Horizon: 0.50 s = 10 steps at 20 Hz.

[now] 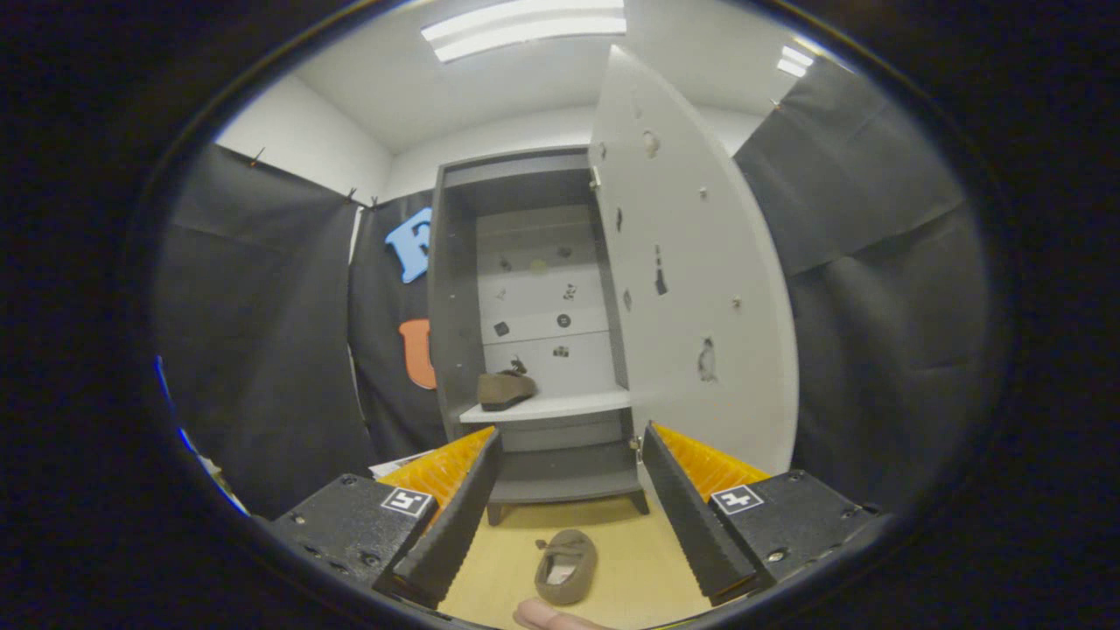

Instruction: Open the shoe cabinet door, grab the shoes and put them into the shoe cabinet, then close the shoe cabinet door.

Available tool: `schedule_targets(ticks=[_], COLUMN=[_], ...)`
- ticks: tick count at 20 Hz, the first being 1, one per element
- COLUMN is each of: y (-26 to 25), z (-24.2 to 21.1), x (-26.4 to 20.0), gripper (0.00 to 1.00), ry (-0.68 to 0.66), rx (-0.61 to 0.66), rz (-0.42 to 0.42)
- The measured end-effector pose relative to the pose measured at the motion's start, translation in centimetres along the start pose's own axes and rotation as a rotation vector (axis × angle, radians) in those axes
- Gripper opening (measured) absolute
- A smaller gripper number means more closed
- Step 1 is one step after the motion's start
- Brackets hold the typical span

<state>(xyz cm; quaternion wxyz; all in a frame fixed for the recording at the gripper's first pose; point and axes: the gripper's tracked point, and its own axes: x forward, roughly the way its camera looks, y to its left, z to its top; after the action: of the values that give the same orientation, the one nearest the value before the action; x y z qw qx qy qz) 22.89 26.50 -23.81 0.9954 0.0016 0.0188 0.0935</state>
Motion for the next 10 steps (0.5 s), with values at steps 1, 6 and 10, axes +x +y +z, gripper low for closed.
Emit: schedule_targets(ticks=[1, 6, 10], y=[1.0, 2.5, 2.5], z=[-1.5, -8.7, -15.9], x=[1.0, 6.4, 10.1], gripper=[1.00, 1.00, 1.00], ry=[0.019, 0.109, 0.220], rx=[-0.024, 0.027, -0.005], rz=[0.013, -0.014, -0.024])
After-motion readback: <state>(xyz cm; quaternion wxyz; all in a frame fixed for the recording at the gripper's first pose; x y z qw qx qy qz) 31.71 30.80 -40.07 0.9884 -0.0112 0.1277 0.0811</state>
